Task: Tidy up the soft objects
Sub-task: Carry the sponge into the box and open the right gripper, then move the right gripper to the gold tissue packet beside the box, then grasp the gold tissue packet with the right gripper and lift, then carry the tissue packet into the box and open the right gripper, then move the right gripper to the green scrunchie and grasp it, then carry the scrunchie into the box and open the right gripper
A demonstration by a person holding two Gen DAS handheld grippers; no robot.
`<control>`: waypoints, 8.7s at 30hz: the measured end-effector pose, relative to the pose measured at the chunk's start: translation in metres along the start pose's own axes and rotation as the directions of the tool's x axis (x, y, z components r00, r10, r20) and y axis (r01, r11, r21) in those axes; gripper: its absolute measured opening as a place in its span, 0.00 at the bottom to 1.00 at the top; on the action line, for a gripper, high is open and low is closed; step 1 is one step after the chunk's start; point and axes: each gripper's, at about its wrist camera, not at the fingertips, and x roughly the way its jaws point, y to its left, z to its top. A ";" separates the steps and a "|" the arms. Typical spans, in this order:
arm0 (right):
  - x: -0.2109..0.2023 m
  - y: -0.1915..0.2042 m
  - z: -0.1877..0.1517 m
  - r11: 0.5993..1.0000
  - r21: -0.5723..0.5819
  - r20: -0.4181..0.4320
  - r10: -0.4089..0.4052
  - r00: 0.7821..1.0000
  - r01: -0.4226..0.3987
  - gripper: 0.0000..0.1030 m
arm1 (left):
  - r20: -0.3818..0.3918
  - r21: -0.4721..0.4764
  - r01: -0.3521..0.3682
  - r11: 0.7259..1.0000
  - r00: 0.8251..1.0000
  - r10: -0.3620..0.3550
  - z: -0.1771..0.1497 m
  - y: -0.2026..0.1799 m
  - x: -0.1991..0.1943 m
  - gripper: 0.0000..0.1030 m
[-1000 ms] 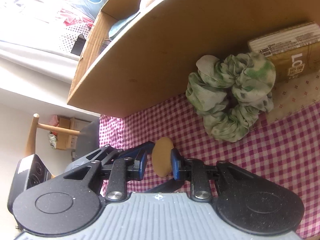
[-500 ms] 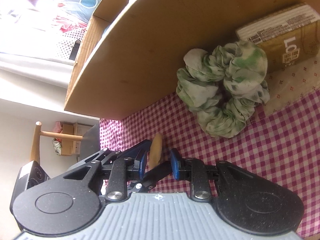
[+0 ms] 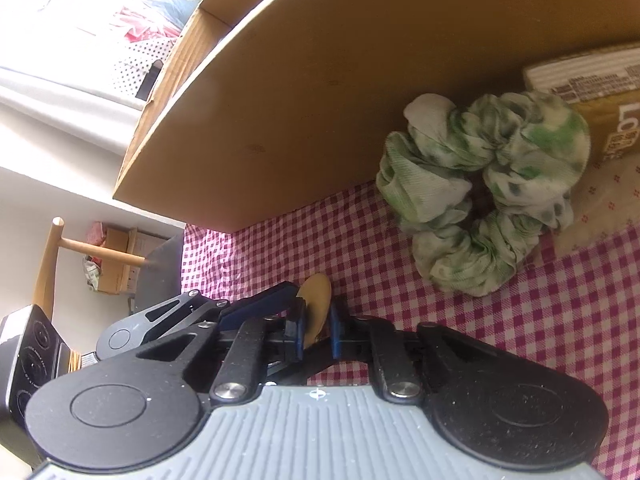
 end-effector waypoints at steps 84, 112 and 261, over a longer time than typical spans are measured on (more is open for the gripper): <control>-0.129 -0.102 0.028 0.986 0.165 0.413 -0.069 0.908 -0.001 0.48 | 0.081 0.147 0.085 0.986 0.992 -0.097 0.099 -0.073 -0.002 0.73; -0.148 -0.140 -0.017 0.977 0.183 0.347 -0.167 0.923 0.108 0.36 | -0.193 0.259 0.255 0.932 0.959 -0.208 0.076 -0.127 0.046 0.76; -0.104 0.012 -0.016 0.855 -0.331 0.352 -0.279 0.893 0.398 0.22 | -0.065 0.160 0.077 0.984 0.996 -0.067 0.084 -0.065 0.019 0.48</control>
